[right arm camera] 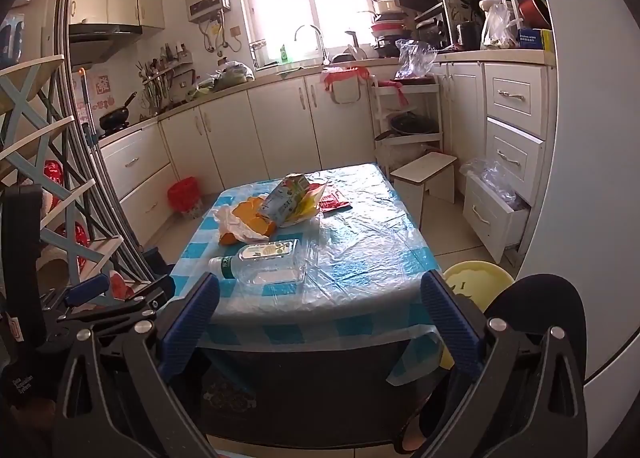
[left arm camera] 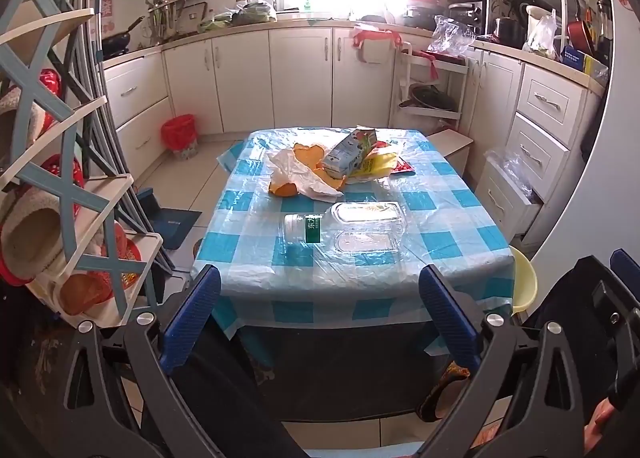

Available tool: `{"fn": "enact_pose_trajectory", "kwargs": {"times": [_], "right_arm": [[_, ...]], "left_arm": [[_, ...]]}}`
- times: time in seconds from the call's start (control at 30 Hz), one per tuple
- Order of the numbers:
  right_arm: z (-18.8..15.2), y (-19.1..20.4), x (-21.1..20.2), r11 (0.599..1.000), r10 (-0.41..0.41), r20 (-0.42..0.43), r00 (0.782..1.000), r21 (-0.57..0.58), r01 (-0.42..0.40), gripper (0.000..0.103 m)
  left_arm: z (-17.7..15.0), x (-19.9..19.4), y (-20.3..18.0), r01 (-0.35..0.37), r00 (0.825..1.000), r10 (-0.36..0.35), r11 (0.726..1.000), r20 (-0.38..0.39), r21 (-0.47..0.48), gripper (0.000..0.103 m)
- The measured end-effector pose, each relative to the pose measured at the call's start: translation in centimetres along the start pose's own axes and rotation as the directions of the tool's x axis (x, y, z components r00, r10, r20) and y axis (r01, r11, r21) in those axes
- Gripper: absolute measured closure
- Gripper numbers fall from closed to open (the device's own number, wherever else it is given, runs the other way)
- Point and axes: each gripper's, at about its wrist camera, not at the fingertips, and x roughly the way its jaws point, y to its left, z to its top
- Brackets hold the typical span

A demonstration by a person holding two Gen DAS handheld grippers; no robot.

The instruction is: Collect trash

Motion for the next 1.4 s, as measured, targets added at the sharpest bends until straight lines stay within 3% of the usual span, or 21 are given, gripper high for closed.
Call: {"fn": "enact_pose_trajectory", "kwargs": {"times": [1.4], "right_arm": [[-0.13, -0.02, -0.23, 1.0, 0.007, -0.007, 1.0, -0.003, -0.007, 0.007]], "left_arm": [[0.0, -0.6, -0.1, -0.008, 1.0, 0.008, 1.0, 0.006, 0.005, 0.008]]}}
